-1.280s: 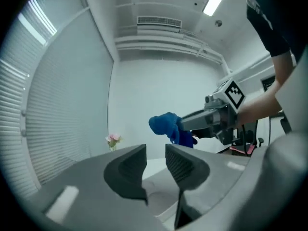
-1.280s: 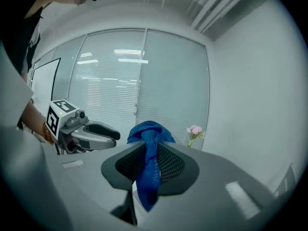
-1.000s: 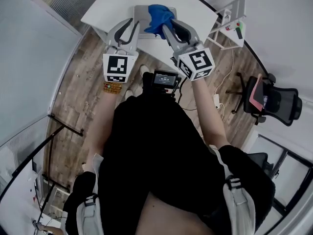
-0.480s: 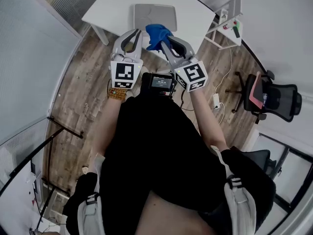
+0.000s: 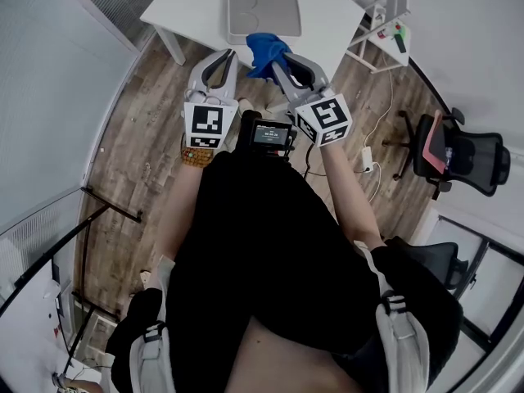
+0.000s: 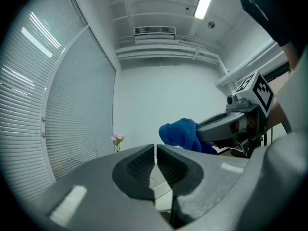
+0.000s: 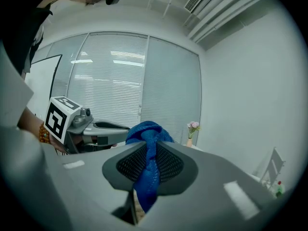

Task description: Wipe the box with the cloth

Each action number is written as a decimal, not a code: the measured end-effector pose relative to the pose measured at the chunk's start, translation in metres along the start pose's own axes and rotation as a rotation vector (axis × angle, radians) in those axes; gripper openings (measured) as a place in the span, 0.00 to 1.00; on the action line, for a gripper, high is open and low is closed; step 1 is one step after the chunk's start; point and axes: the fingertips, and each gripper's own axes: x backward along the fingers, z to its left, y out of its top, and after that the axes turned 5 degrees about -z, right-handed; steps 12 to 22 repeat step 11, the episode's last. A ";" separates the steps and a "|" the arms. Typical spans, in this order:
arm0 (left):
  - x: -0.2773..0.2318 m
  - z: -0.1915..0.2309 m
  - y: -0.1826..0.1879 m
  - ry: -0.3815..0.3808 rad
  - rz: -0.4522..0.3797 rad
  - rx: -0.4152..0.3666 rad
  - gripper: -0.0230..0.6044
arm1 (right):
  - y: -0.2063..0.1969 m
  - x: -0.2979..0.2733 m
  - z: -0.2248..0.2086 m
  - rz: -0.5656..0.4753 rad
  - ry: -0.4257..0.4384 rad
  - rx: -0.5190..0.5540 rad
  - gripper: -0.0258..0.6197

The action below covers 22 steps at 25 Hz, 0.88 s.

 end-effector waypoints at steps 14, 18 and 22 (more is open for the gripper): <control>0.022 0.001 0.008 -0.016 -0.024 -0.017 0.06 | 0.009 0.004 0.025 -0.037 0.000 0.008 0.15; 0.022 0.001 0.008 -0.016 -0.024 -0.017 0.06 | 0.009 0.004 0.025 -0.037 0.000 0.008 0.15; 0.022 0.001 0.008 -0.016 -0.024 -0.017 0.06 | 0.009 0.004 0.025 -0.037 0.000 0.008 0.15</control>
